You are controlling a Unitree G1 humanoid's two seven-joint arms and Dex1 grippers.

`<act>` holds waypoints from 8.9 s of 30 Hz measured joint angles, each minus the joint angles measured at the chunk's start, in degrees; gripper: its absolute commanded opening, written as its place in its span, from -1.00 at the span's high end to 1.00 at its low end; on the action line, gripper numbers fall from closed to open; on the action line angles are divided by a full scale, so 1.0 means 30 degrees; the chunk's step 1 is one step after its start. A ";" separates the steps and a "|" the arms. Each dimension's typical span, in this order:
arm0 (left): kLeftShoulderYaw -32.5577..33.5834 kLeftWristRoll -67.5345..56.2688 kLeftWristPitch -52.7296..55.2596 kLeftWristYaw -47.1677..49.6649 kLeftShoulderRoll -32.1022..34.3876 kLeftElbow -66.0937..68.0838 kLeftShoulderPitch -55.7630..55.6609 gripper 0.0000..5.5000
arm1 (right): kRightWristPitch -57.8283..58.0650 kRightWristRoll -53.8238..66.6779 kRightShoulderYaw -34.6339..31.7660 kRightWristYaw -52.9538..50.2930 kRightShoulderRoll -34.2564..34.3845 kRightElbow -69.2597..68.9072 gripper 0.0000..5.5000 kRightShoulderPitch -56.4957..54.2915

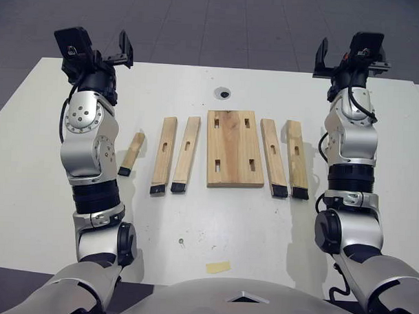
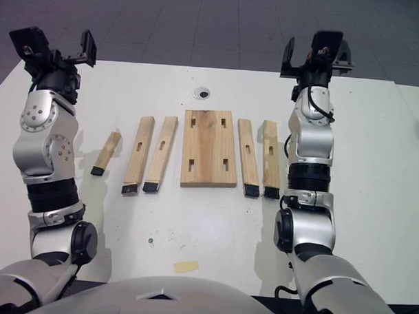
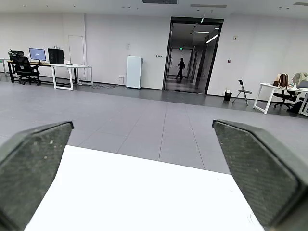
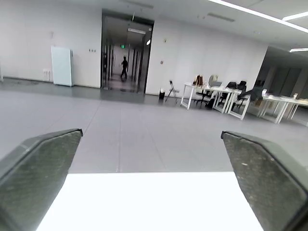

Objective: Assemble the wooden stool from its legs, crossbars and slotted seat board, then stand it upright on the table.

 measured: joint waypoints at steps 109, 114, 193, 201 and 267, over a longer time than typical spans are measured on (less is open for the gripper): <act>-0.0213 -2.0814 1.2279 0.0768 -0.3761 -0.3099 -0.2047 -0.68 | 0.1534 0.6077 0.5597 1.2658 -0.1514 -1.2953 0.54 0.6700; -0.0671 -2.0854 1.1944 0.0876 -0.3681 -0.2998 -0.1891 -0.35 | 0.1539 0.6077 0.5655 1.2657 -0.1513 -1.3003 0.54 0.6724; -0.3431 -0.4398 0.5222 0.1247 -0.0278 -0.8465 0.8156 0.84 | 0.3137 0.0721 -0.2666 -0.0094 0.0030 -0.9700 -0.96 0.6794; -0.3905 -0.2653 0.3744 0.0859 -0.0893 -0.7142 0.8576 0.84 | 0.3143 0.0737 -0.2656 0.0065 0.0024 -0.9623 -0.96 0.6763; -0.5054 0.0759 -0.4163 -0.2133 -0.1151 -0.2217 1.0043 0.84 | 0.3435 0.0936 0.0220 0.1694 0.0804 -0.6780 -0.96 0.0756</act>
